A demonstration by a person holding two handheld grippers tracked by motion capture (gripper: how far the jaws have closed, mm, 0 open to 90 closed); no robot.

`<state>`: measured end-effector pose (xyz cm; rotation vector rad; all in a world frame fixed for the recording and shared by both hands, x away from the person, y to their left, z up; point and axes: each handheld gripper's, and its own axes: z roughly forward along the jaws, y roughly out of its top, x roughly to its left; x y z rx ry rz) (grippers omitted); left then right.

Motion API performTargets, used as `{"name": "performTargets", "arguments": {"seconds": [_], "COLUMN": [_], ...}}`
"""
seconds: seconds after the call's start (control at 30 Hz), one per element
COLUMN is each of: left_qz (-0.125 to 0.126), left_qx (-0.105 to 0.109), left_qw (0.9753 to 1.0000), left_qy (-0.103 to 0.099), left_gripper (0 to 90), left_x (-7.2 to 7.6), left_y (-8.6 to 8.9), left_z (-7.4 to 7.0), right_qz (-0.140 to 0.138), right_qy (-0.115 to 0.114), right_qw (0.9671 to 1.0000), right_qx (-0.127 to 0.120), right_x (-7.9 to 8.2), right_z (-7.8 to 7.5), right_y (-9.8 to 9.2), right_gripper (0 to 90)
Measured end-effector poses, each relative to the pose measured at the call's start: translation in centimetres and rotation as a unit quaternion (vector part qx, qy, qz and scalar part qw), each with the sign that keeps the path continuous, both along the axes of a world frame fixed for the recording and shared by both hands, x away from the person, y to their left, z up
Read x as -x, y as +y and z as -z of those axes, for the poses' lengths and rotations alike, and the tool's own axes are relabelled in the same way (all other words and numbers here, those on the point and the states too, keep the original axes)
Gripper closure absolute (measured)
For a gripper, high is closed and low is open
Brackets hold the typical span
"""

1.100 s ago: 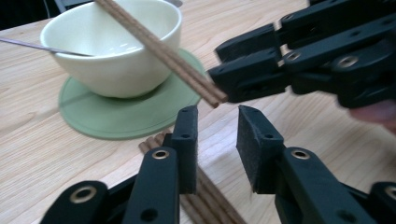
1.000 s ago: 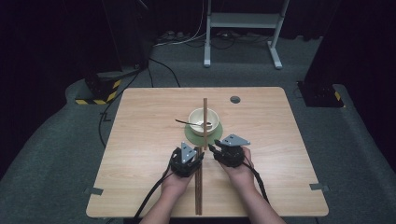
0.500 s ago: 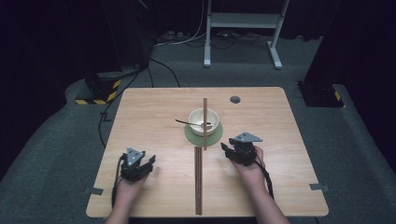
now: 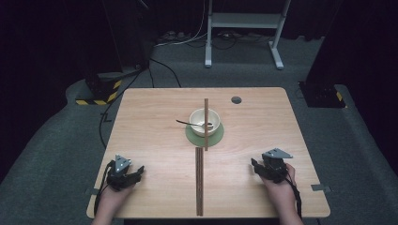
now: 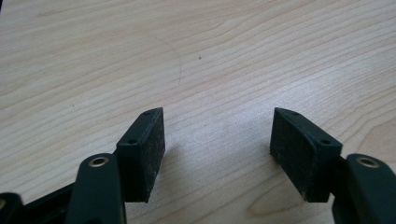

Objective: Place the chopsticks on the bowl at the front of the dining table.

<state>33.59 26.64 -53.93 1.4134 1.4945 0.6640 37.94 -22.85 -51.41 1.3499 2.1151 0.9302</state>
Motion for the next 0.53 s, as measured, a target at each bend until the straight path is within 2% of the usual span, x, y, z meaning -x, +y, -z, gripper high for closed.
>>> {"name": "performTargets", "arguments": {"seconds": [0.03,0.1,0.13,0.27,0.33,0.43,0.47,0.53], "left_qz": [0.005,0.001,0.004,0.0,0.007,0.007,0.002,-0.005], "left_qx": [0.0,0.017,0.013,0.023,0.013,0.009,0.018,0.019], "left_qw": [1.0,0.9997,0.9998,0.9997,0.9998,0.9998,0.9998,0.9997], "left_qy": [0.003,0.015,0.017,0.009,0.015,0.017,0.011,0.01], "left_gripper": [33.5,32.8,32.6,33.1,33.9,34.0,34.1,34.3], "left_x": [-0.04,-0.14,-0.11,-0.15,-0.03,0.02,-0.08,-0.12], "left_y": [0.2,0.46,0.53,0.32,0.41,0.43,0.31,0.26], "left_z": [-0.02,-0.08,-0.09,-0.05,-0.08,-0.09,-0.07,-0.07], "right_qz": [0.002,0.003,-0.001,-0.01,-0.01,-0.009,-0.01,-0.012], "right_qy": [0.008,0.016,0.014,0.013,0.013,0.013,0.013,0.017], "right_qw": [1.0,0.9999,0.9999,0.9999,0.9999,0.9999,0.9999,0.9998], "right_qx": [0.003,0.002,0.002,-0.001,-0.002,-0.001,0.0,-0.001], "right_x": [0.21,0.54,0.7,0.96,0.95,0.95,0.93,0.89], "right_z": [0.18,0.47,0.73,0.81,0.82,0.82,0.84,0.83], "right_y": [-0.4,-0.75,-0.91,-1.07,-1.06,-1.05,-1.03,-1.02], "right_gripper": [46.5,44.4,42.9,39.8,39.7,37.6,36.1,34.1]}}
